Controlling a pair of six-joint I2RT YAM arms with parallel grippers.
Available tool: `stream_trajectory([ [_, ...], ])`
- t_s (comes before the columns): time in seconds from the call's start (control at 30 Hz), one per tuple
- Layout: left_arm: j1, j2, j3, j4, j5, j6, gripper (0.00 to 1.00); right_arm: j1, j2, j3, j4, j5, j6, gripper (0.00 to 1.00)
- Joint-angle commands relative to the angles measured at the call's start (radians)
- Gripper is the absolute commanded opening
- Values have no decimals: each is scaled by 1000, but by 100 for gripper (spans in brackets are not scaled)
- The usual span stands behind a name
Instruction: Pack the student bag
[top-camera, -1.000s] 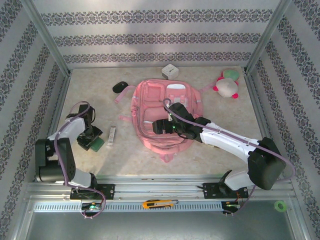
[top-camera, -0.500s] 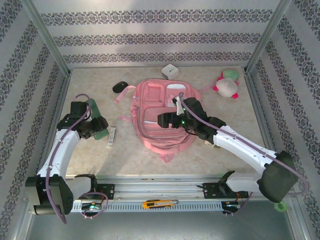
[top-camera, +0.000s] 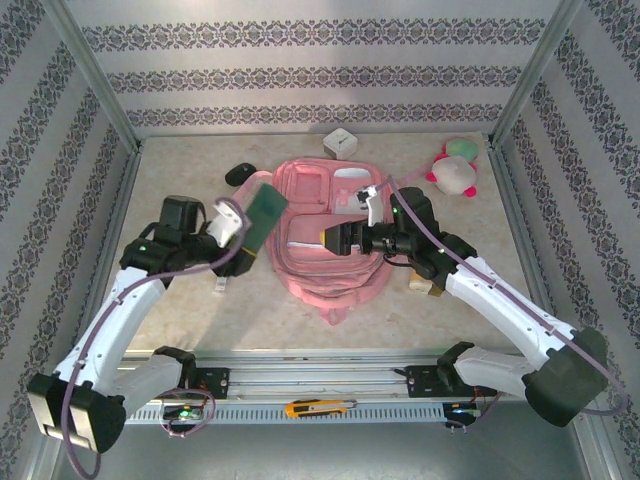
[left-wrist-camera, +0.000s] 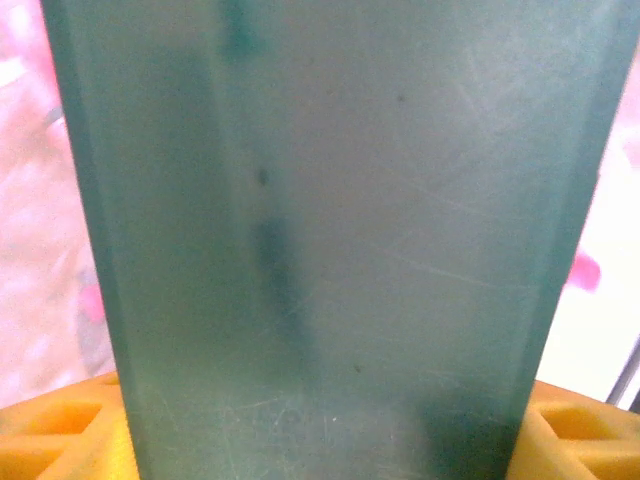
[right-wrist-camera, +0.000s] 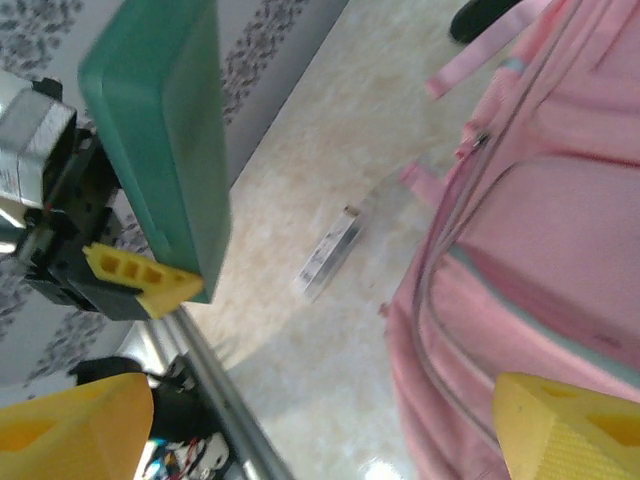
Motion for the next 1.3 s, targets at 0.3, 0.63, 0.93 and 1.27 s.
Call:
stream_trajectory([
  [0.3, -136, 69, 13, -23, -143, 402, 36, 42, 60, 30, 27, -248, 153, 80],
  [0.63, -211, 97, 23, -1, -160, 404, 36, 75, 189, 89, 64, -256, 207, 58],
  [0.93, -258, 95, 9, 43, -158, 395, 36, 77, 229, 90, 96, -260, 240, 38],
  [1.27, -280, 148, 31, 66, -210, 363, 54, 34, 156, 12, 115, -244, 270, 25],
])
